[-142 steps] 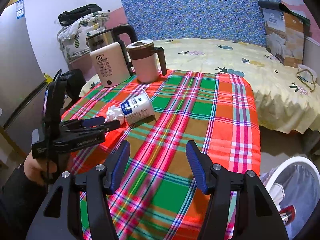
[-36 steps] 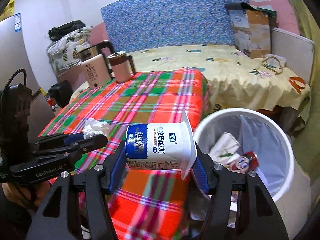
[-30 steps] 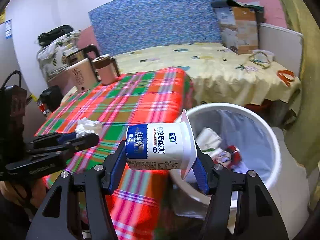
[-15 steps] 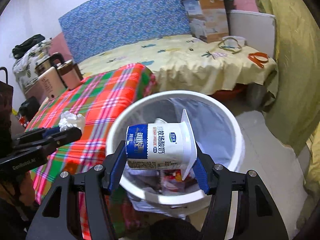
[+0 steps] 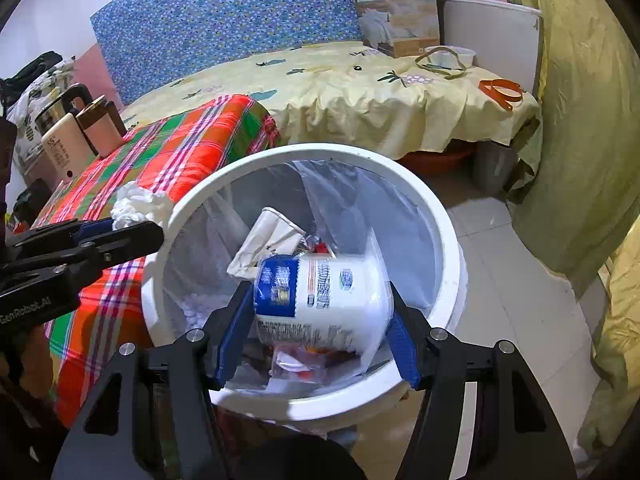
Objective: Collect trash
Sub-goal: 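Open both tools to drop the tissue and yogurt cup into the bin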
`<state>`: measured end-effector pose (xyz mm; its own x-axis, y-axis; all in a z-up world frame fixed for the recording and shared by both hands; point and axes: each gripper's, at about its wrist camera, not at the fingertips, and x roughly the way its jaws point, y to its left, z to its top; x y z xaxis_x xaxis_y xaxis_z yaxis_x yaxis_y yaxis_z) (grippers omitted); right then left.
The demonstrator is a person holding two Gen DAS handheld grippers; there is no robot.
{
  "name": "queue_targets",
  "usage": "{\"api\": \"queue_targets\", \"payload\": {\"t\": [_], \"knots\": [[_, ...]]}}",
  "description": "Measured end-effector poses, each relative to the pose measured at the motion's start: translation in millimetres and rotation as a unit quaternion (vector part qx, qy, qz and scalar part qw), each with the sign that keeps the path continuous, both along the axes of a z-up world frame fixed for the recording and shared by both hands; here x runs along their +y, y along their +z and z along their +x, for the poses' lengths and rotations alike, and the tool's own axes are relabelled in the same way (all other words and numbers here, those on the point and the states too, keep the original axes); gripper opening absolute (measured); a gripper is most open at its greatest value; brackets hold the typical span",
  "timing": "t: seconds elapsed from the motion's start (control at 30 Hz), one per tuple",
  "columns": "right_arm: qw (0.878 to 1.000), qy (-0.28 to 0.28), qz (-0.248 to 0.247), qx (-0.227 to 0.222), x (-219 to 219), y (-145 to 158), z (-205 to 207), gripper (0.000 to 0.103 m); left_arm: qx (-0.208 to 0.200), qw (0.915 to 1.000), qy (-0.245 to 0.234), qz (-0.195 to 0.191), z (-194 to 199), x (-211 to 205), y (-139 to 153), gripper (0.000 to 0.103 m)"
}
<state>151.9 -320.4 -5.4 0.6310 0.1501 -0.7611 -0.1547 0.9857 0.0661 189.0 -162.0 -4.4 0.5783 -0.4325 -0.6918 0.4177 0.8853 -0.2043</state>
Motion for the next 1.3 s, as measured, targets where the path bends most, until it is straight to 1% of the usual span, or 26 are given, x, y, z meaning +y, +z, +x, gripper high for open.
{"api": "queue_targets", "payload": {"t": [0.2, 0.27, 0.53, 0.87, 1.3], "knots": [[1.000, -0.003, -0.006, -0.007, -5.3, 3.2, -2.4, 0.063, 0.008, 0.9999, -0.011, 0.002, 4.5, -9.2, -6.3, 0.040], [1.000, -0.005, -0.005, -0.009, -6.0, 4.7, -1.4, 0.063, 0.010, 0.9999, -0.013, -0.002, 4.3, -9.4, -7.0, 0.044], [1.000, -0.008, -0.001, -0.020, -3.2, 11.4, -8.8, 0.063, -0.001, 0.9999, -0.007, -0.012, 3.1, -5.0, -2.8, 0.054], [0.999, -0.001, 0.004, -0.043, 11.1, 25.0, -24.4, 0.063, -0.013, 0.9996, 0.017, -0.020, -14.7, 13.5, 9.3, 0.054], [0.997, 0.022, 0.022, -0.073, 39.0, 40.0, -55.7, 0.063, -0.037, 0.9971, 0.061, -0.023, -60.2, 47.2, 25.5, 0.055]]}}
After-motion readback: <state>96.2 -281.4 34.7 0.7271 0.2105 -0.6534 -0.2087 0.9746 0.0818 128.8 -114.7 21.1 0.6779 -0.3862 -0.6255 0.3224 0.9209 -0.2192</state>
